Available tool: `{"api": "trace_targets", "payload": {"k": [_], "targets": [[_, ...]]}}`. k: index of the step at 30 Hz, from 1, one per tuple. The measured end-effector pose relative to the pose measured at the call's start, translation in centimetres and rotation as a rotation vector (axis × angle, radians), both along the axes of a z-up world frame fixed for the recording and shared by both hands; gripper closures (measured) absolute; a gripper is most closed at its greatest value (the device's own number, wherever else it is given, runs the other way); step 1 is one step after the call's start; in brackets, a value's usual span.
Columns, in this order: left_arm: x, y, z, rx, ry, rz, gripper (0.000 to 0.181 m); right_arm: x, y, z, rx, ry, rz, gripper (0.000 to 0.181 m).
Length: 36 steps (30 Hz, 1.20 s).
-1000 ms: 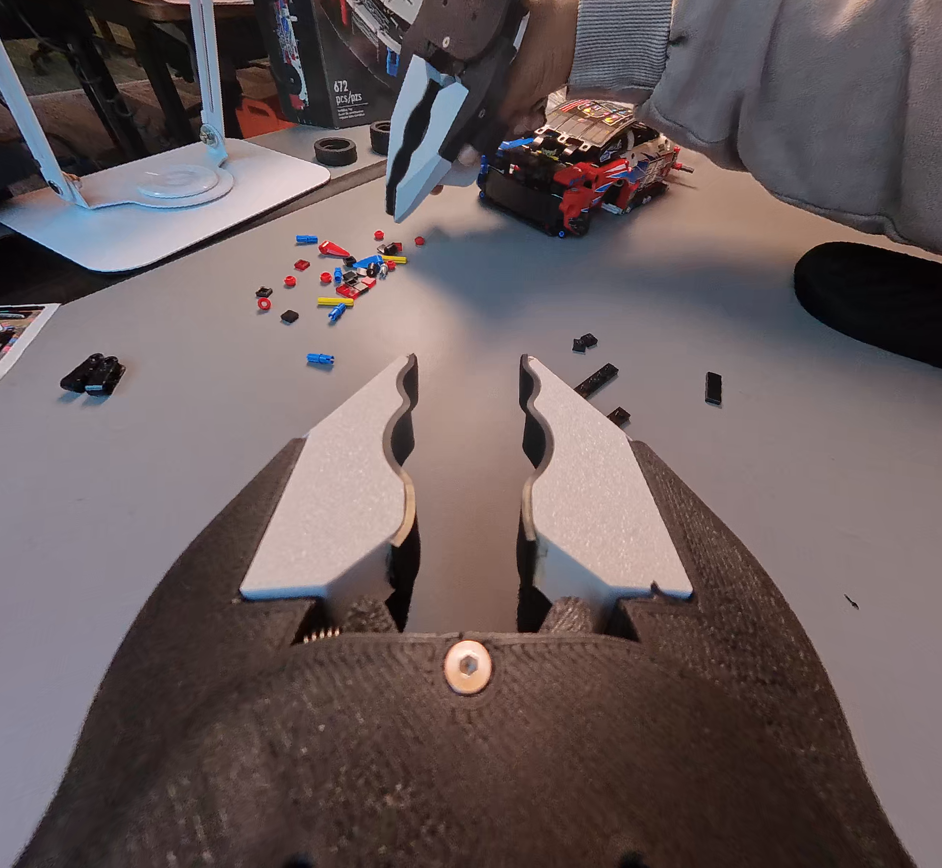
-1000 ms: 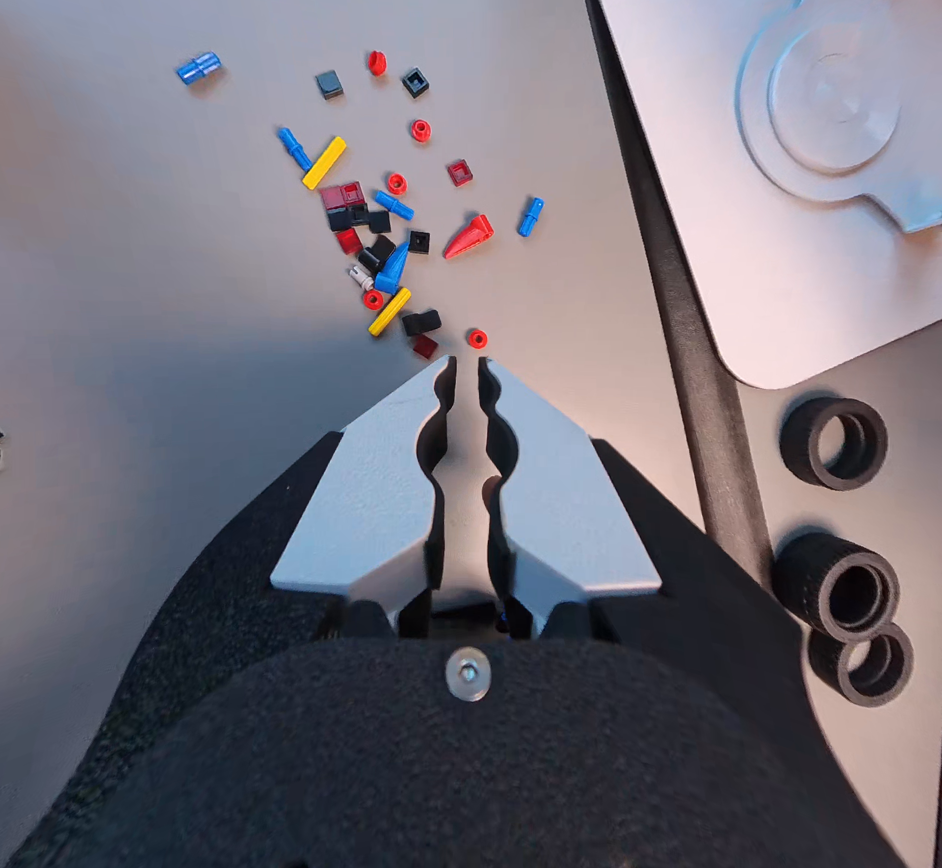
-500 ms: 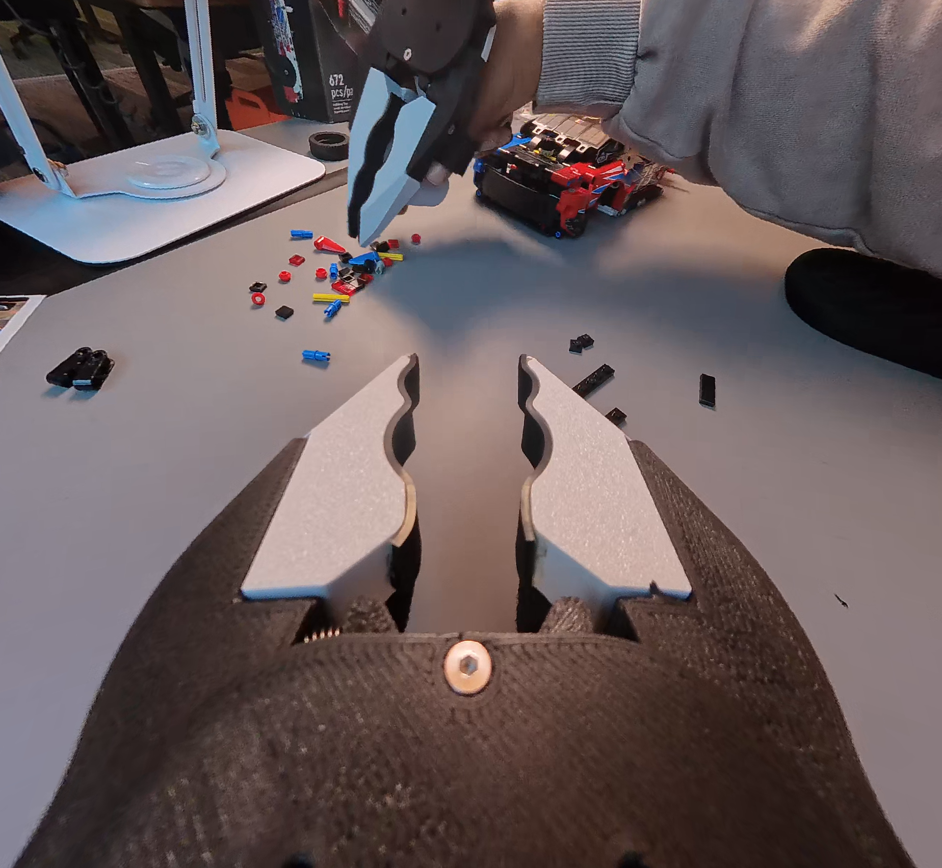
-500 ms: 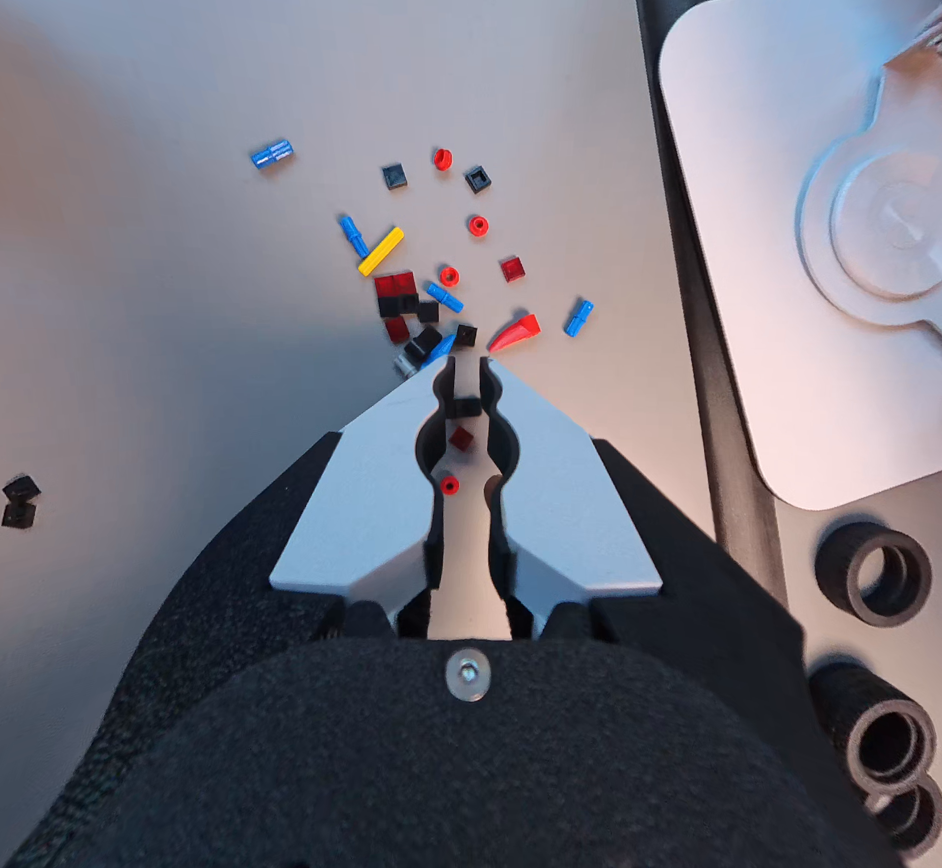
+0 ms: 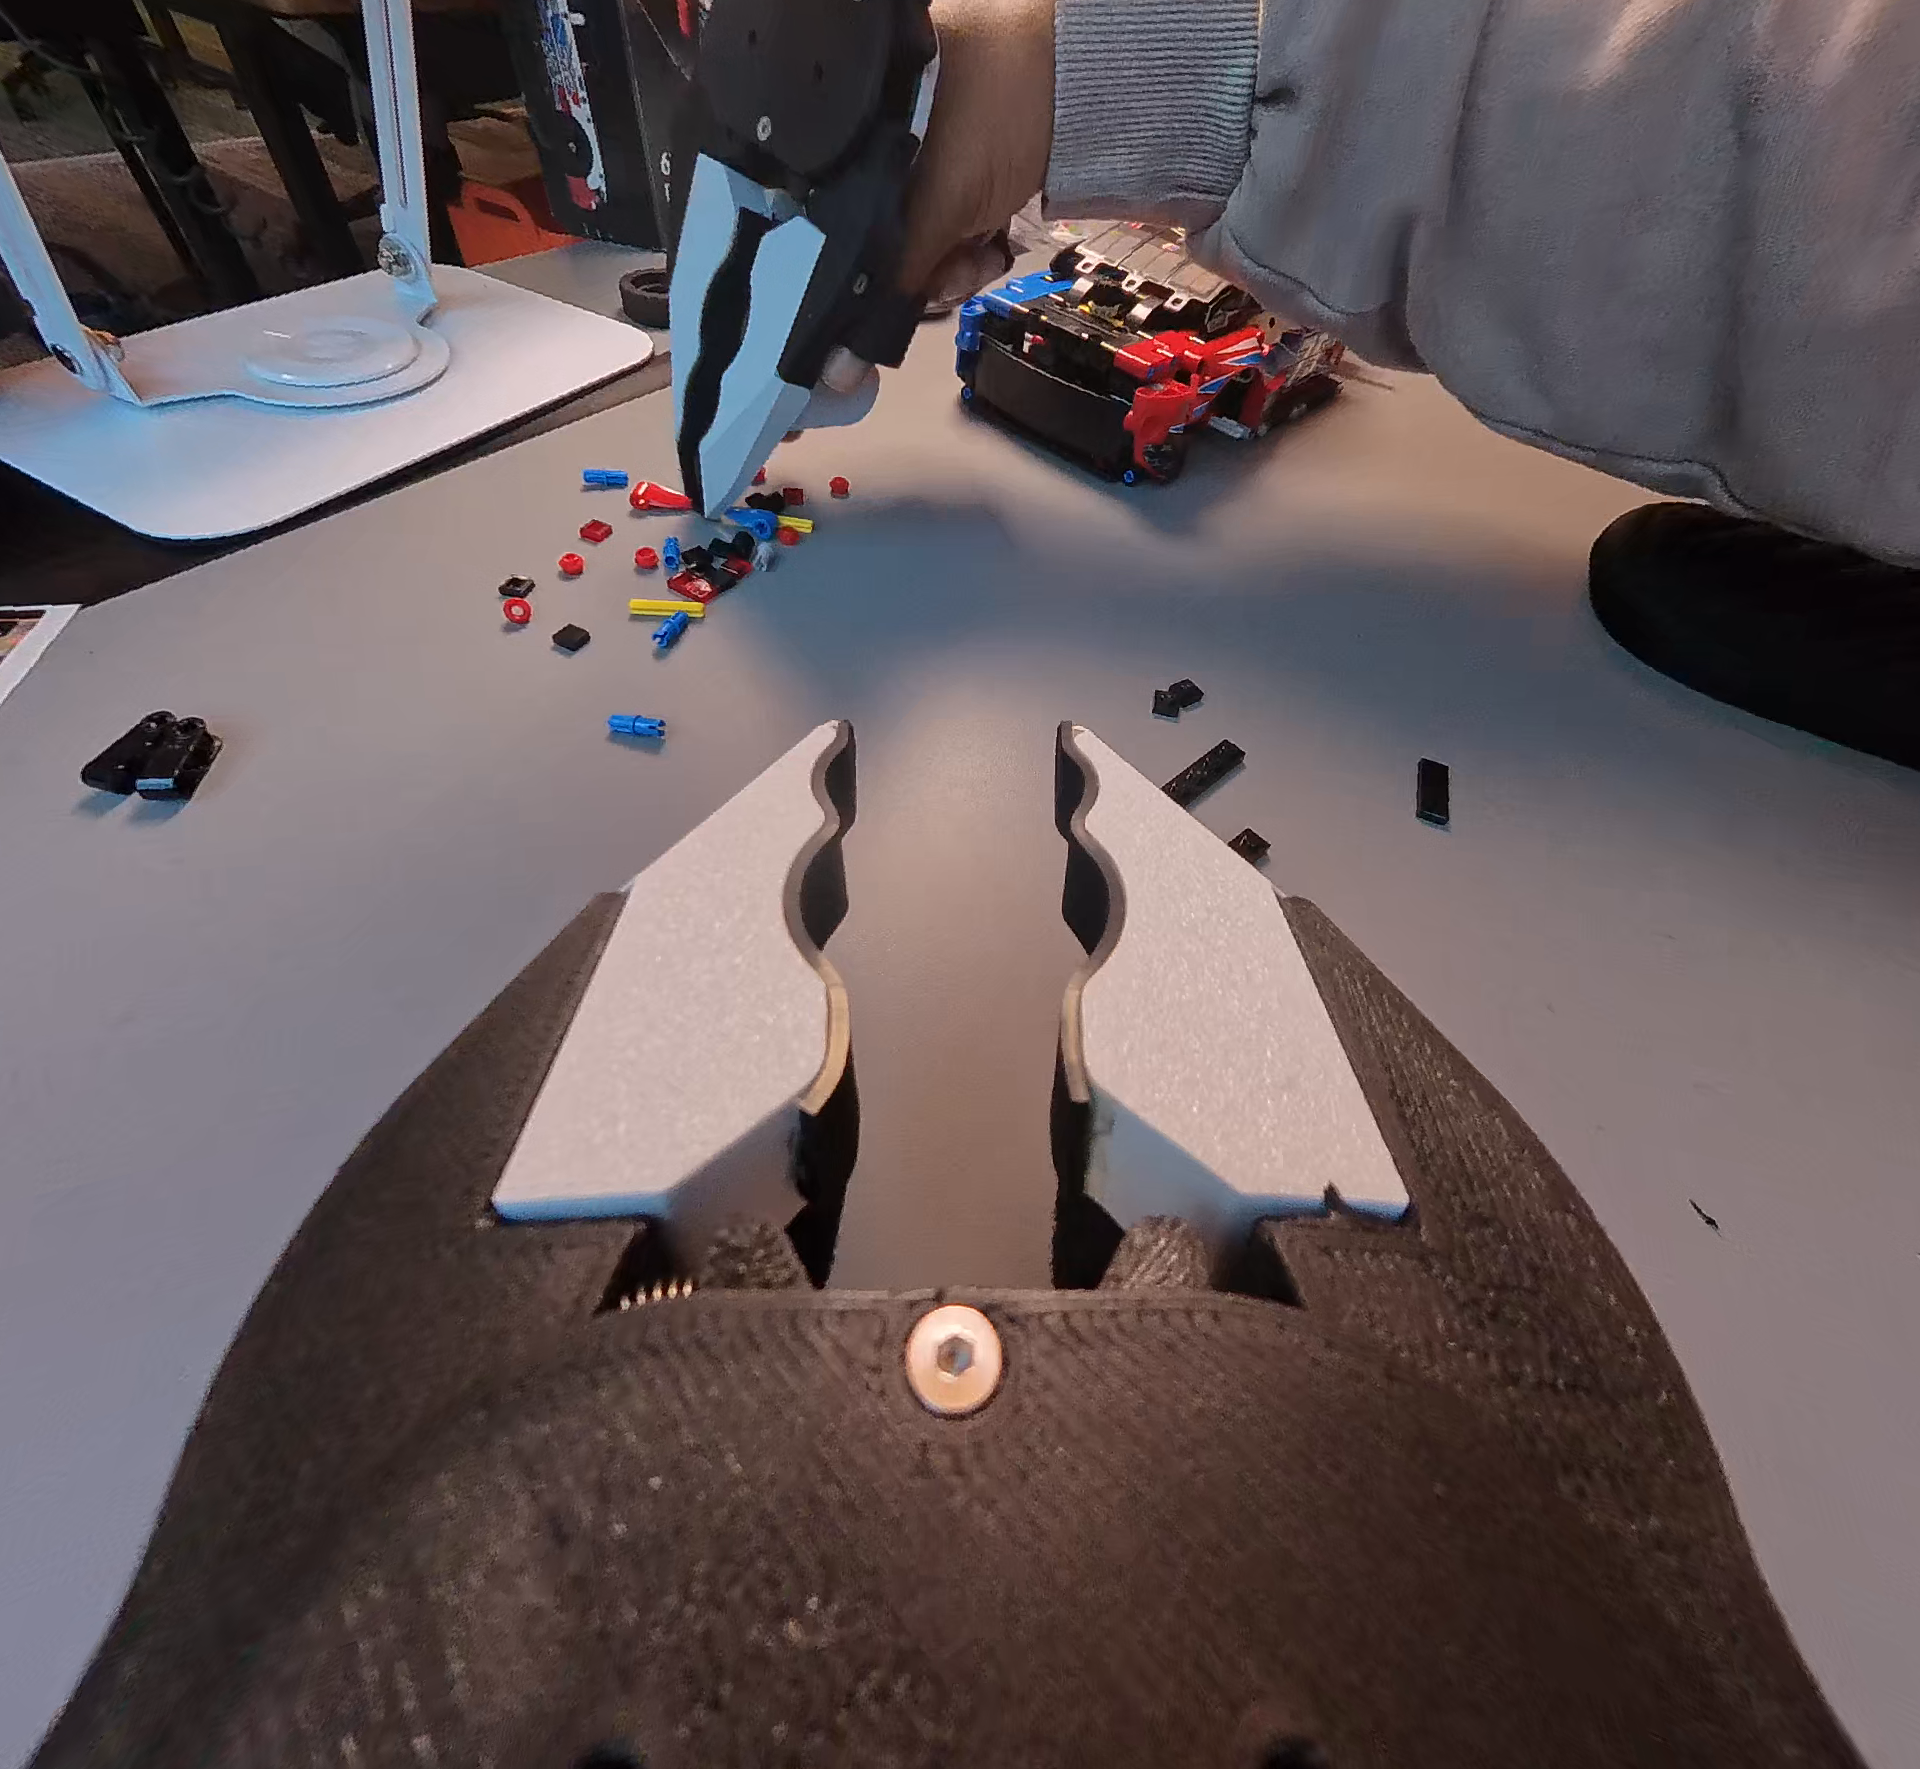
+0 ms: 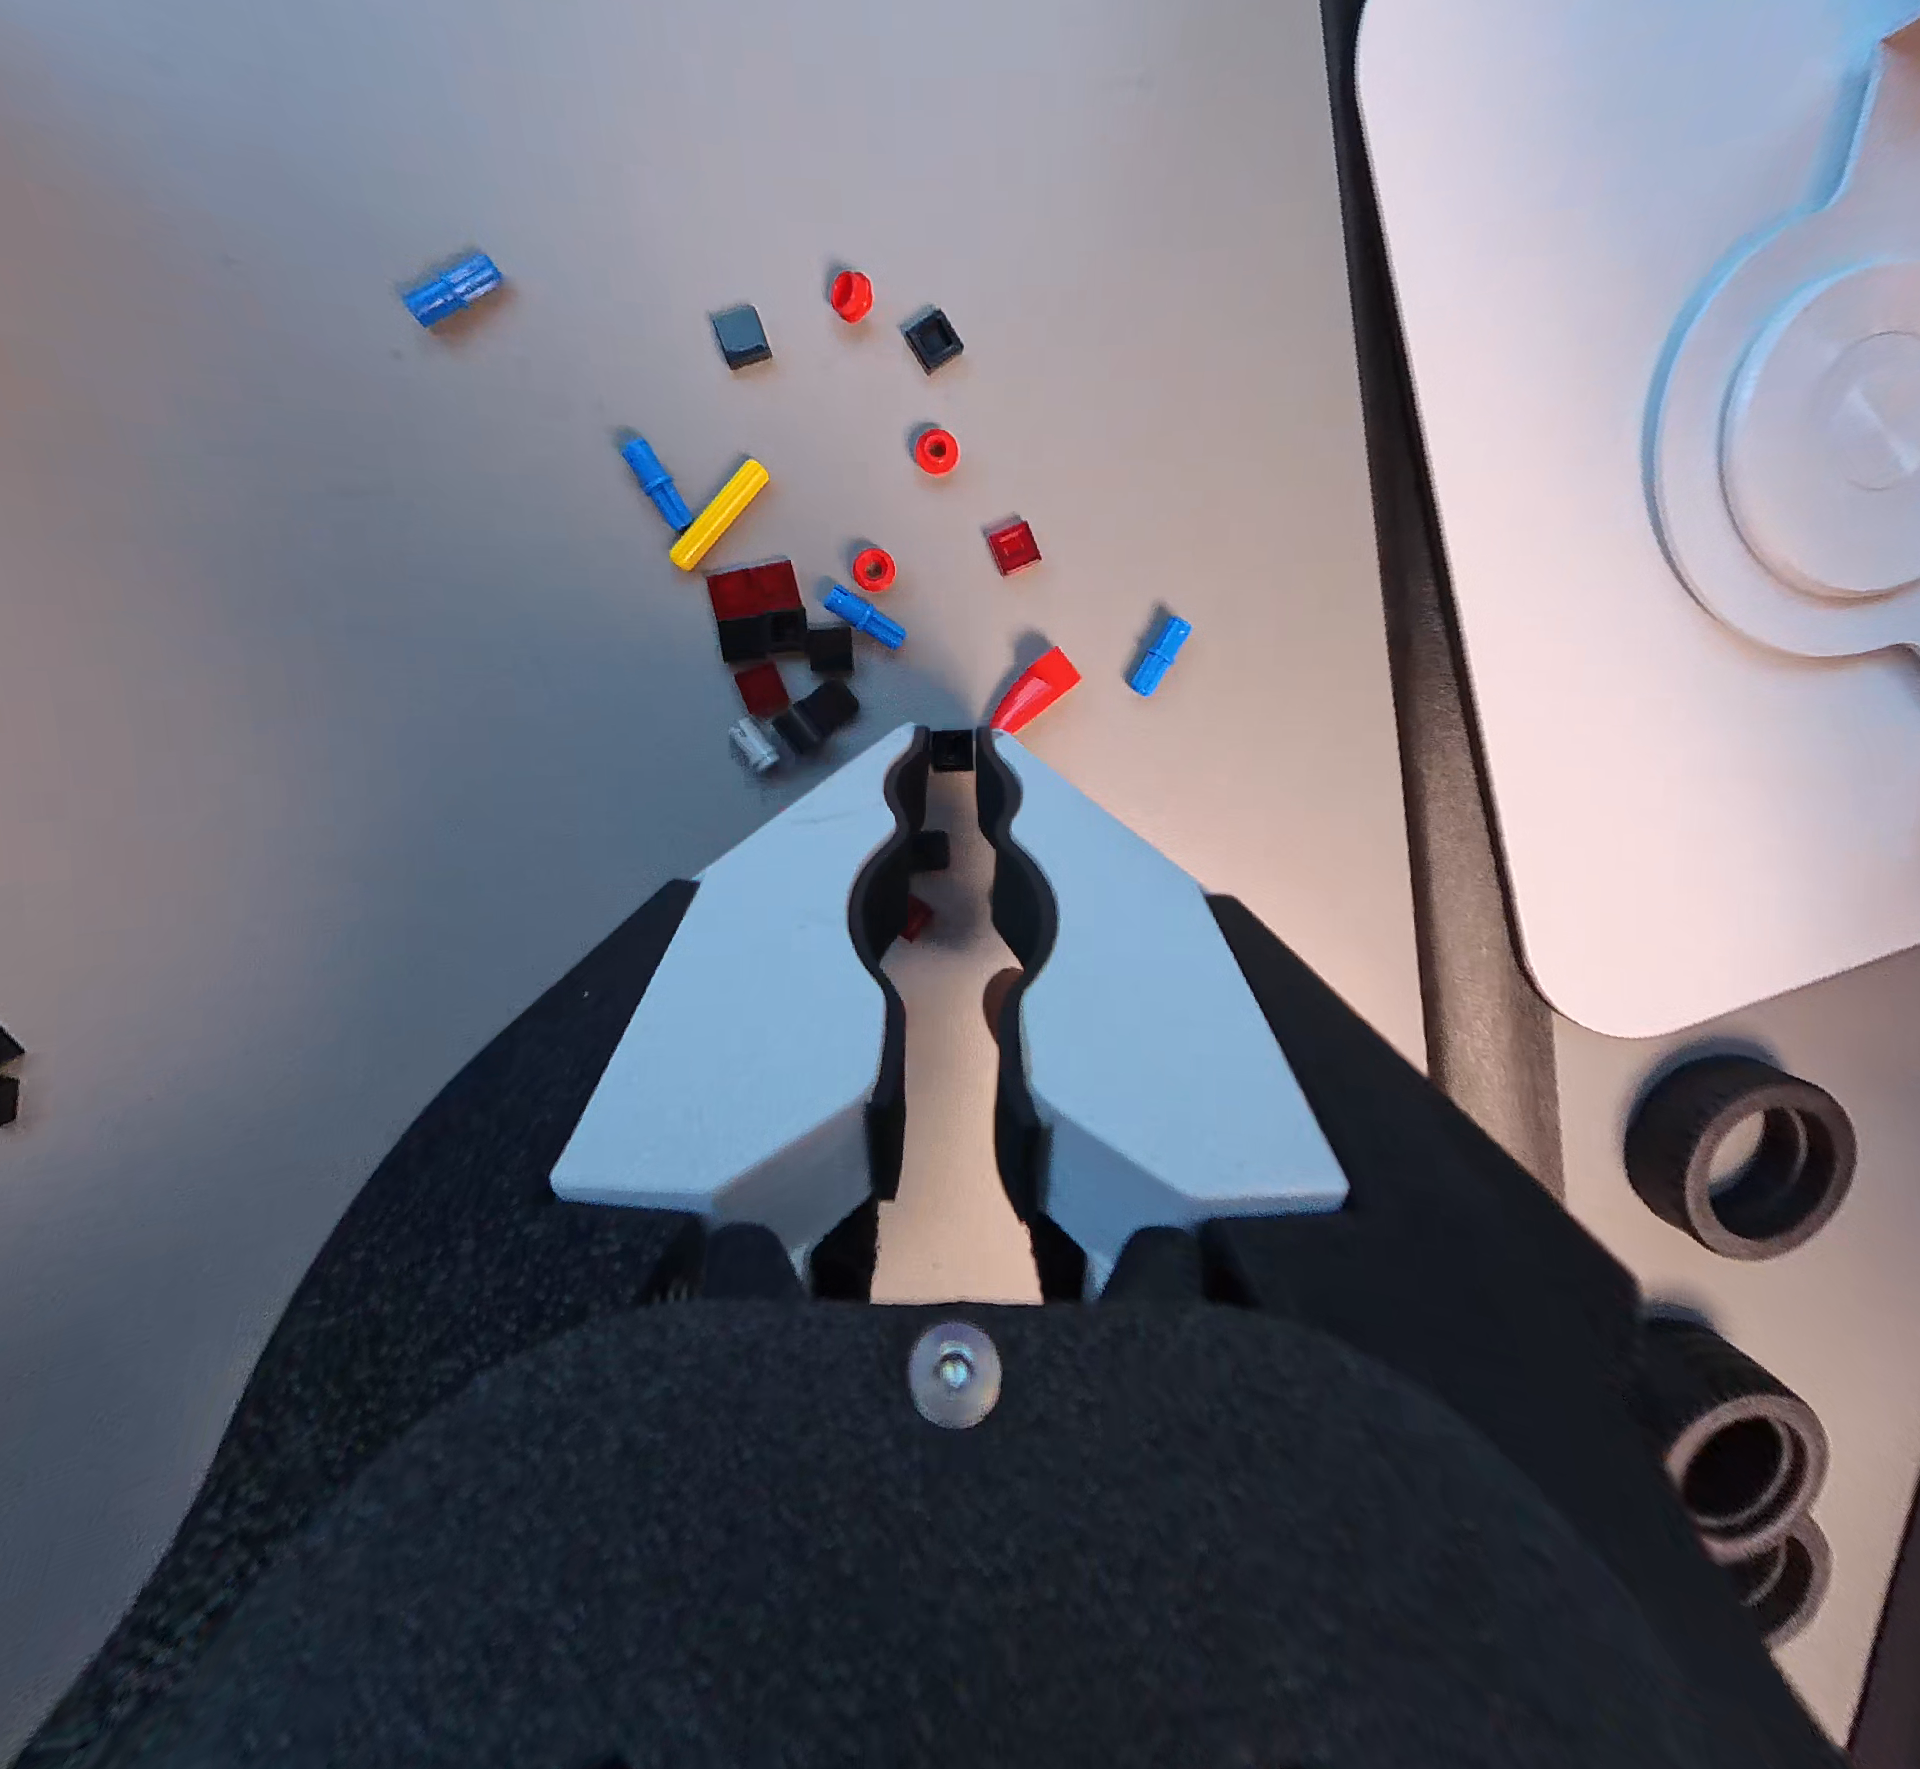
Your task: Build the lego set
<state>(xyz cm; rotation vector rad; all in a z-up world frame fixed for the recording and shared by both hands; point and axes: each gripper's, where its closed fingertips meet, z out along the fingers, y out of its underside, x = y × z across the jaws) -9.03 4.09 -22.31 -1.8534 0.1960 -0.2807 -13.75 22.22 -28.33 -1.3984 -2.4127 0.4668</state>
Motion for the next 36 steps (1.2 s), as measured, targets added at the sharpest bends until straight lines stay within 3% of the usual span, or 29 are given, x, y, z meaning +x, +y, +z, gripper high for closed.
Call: {"api": "trace_targets", "payload": {"k": [6, 21, 25, 29, 33, 36], "targets": [[0.1, 0.0, -0.1, -0.004, -0.002, -0.003, 0.145, -0.4, -1.7, 1.0, -0.026, 0.042, 0.041, 0.171], [0.1, 0.0, -0.1, -0.007, -0.004, -0.01, 0.145, -0.2, -2.9, -0.4, -0.055, -0.016, 0.099, 0.17], [0.1, 0.0, -0.1, -0.008, -0.008, -0.01, 0.145, -0.4, -3.2, -0.4, -0.073, -0.012, 0.104, 0.181], [0.1, 0.0, -0.1, -0.009, -0.009, -0.011, 0.145, 0.0, -3.6, 0.2, -0.086, 0.01, 0.113, 0.181], [0.3, 0.0, -0.2, -0.012, -0.005, -0.016, 0.144, 2.9, -6.4, 2.4, -0.214, 0.004, 0.142, 0.181], [0.4, 0.0, -0.2, -0.016, -0.001, -0.02, 0.144, 8.2, -10.1, 2.1, -0.354, -0.137, 0.199, 0.181]]}}
